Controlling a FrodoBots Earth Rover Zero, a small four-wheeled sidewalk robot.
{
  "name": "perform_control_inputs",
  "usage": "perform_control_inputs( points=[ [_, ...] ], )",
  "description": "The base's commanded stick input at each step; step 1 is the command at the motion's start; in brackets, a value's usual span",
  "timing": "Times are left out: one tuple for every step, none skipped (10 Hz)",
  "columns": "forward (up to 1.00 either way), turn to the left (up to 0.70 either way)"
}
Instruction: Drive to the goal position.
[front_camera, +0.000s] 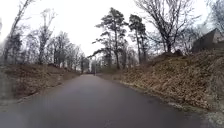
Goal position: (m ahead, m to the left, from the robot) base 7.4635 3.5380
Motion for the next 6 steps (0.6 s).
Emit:
perform_control_inputs(
  points=[
    [0.7, 0.0],
    [0.7, 0.0],
    [0.7, 0.0],
    [0.7, 0.31],
    [0.7, 0.35],
    [0.7, 0.35]
  ],
)
